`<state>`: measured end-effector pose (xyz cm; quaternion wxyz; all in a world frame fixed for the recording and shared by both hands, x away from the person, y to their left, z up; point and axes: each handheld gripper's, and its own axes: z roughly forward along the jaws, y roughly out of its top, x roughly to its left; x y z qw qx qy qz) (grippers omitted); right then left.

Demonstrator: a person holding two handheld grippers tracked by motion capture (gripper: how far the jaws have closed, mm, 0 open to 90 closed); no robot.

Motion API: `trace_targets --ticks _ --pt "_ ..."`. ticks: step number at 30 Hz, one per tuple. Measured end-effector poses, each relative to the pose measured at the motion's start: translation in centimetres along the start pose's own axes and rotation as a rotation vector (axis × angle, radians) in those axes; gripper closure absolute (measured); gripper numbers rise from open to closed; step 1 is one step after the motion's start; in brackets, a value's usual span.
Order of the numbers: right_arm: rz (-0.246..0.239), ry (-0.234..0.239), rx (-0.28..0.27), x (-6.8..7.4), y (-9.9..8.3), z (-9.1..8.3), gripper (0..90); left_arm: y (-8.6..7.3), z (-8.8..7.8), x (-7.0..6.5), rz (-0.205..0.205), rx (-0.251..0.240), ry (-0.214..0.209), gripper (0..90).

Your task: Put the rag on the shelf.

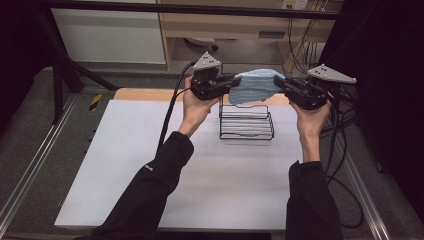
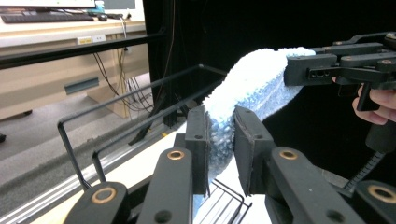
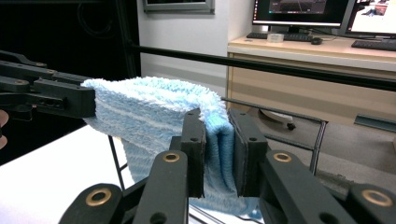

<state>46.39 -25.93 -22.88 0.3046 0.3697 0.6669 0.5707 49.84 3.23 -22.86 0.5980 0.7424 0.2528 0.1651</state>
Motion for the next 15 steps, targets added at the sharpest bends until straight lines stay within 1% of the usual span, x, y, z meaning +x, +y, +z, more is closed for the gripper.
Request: trace_targets --ticks 3,6,10,12,15 --pt "-0.007 0.008 0.003 0.0 -0.2 -0.1 77.7 -0.3 0.0 0.0 -0.002 0.009 -0.004 75.7" --pt "-0.002 0.016 0.004 -0.1 -0.5 0.0 77.8 -0.3 -0.1 -0.1 -0.005 0.013 -0.009 74.8" --pt "-0.007 0.022 0.009 -0.2 -0.8 0.0 77.9 0.2 -0.7 -0.1 -0.005 0.014 -0.009 70.8" --pt "-0.012 0.025 0.011 -0.2 -0.8 0.0 78.0 0.7 -1.3 0.0 -0.013 -0.001 -0.007 69.0" --pt "-0.015 0.029 0.011 -0.3 -1.0 -0.1 77.9 1.6 -2.2 0.4 -0.050 -0.037 -0.005 69.5"
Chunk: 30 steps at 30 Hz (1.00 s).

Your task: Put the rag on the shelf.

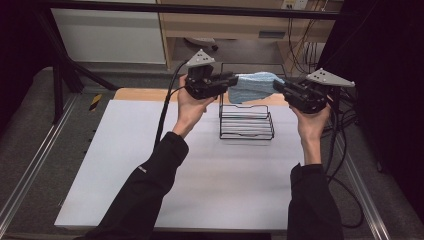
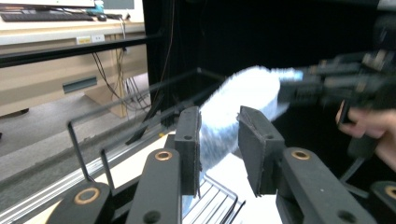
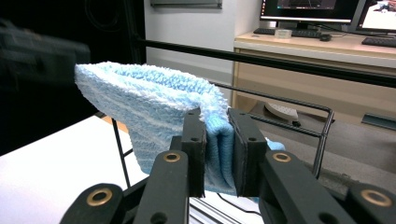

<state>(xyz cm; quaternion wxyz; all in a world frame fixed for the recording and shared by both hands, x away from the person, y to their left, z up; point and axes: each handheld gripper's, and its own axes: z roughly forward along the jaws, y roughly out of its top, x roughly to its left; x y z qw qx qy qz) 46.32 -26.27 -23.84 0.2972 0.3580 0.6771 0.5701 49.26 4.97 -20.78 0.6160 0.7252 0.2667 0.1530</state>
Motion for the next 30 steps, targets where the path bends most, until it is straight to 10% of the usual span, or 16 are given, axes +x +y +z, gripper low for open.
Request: trace_targets --ticks 16,30 --pt "-0.015 0.017 0.013 0.0 -0.5 -0.3 74.5 -0.4 1.5 -0.9 -0.022 0.122 0.013 86.4" --pt "-0.014 0.024 -0.022 1.0 0.7 -1.4 46.7 -2.1 2.0 -0.8 -0.012 0.169 0.013 88.8"
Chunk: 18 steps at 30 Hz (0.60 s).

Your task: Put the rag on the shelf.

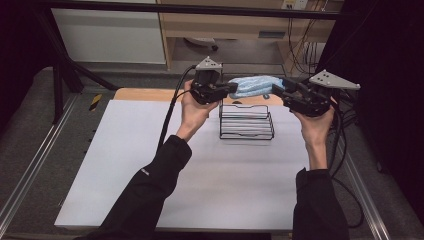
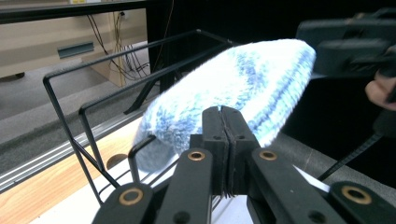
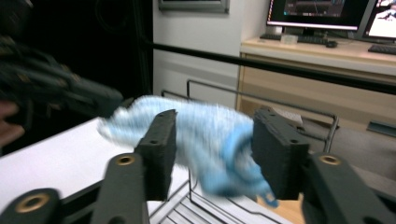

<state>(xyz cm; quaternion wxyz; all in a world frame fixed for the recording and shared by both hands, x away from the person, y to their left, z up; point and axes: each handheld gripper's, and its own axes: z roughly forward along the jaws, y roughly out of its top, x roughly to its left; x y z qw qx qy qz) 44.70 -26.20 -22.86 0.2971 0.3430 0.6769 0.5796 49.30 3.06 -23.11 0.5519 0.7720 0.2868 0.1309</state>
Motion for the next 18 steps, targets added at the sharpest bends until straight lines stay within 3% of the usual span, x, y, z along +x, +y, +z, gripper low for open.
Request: trace_targets --ticks 3,7,10,14,18 --pt "0.003 0.011 -0.015 0.3 0.5 -0.1 49.2 -0.3 0.3 -0.1 0.007 0.017 0.009 89.1" --pt "0.016 0.030 0.050 0.8 0.5 0.6 73.3 -0.8 0.7 -0.1 0.017 0.031 0.018 89.1" --pt "0.044 0.042 0.097 0.8 -0.1 1.1 83.9 -1.1 0.9 -0.2 0.031 0.042 0.026 89.1" --pt "0.062 0.026 0.142 0.4 -1.4 1.5 89.5 -1.6 1.2 -0.1 0.036 0.046 0.030 89.1" --pt "0.069 0.008 0.147 0.0 -2.4 1.6 89.7 -1.8 1.6 0.0 0.037 0.049 0.040 89.2"
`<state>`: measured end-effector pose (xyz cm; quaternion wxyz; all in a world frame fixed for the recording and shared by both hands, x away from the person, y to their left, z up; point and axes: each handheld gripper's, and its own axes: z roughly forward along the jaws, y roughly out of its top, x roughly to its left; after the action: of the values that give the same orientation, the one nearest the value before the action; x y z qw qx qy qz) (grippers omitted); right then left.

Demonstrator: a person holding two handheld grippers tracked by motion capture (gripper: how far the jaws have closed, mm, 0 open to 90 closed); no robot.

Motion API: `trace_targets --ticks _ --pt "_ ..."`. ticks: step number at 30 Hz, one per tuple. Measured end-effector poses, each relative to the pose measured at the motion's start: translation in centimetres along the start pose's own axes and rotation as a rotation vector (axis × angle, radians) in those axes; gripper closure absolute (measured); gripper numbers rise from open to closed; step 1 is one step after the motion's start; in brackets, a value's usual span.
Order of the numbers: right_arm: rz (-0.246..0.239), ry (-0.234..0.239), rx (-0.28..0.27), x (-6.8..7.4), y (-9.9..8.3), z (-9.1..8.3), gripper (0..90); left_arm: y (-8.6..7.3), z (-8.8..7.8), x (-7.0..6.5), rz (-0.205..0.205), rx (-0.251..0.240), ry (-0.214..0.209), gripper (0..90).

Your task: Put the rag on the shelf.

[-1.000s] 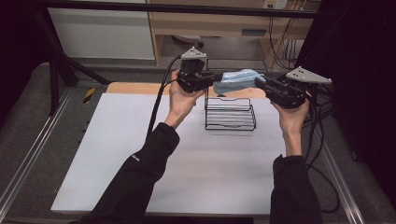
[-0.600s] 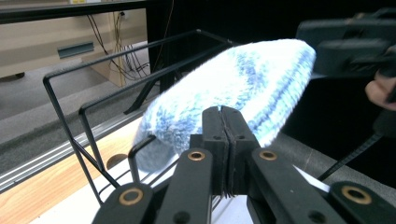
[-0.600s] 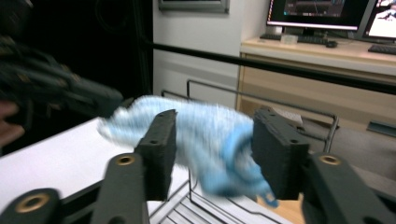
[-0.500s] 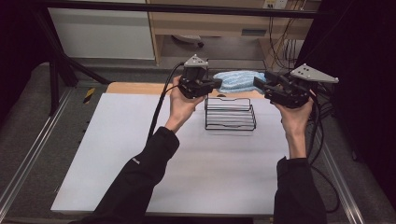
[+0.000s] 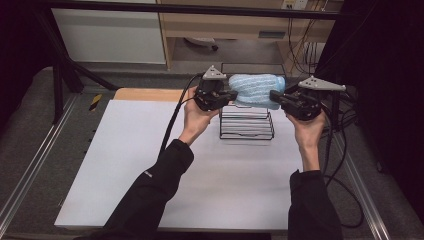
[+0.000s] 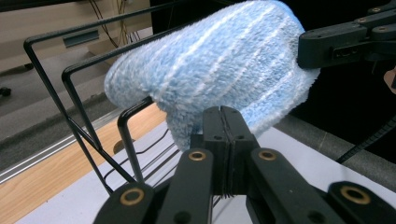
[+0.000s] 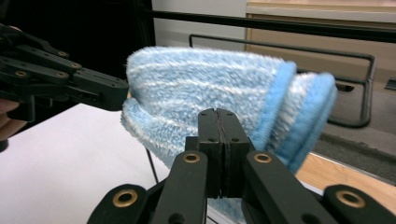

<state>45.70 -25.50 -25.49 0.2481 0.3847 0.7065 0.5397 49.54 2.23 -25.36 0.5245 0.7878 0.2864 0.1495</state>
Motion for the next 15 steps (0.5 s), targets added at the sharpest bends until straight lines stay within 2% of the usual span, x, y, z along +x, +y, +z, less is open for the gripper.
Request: trace_targets --ticks 8,15 --pt "0.007 -0.025 -0.017 -0.6 -1.3 0.3 89.6 -0.1 0.3 0.1 -0.002 -0.006 0.013 89.3" --pt "-0.003 -0.029 -0.028 -0.4 -1.2 0.5 85.7 -0.3 0.1 0.1 -0.002 -0.015 0.008 88.6"
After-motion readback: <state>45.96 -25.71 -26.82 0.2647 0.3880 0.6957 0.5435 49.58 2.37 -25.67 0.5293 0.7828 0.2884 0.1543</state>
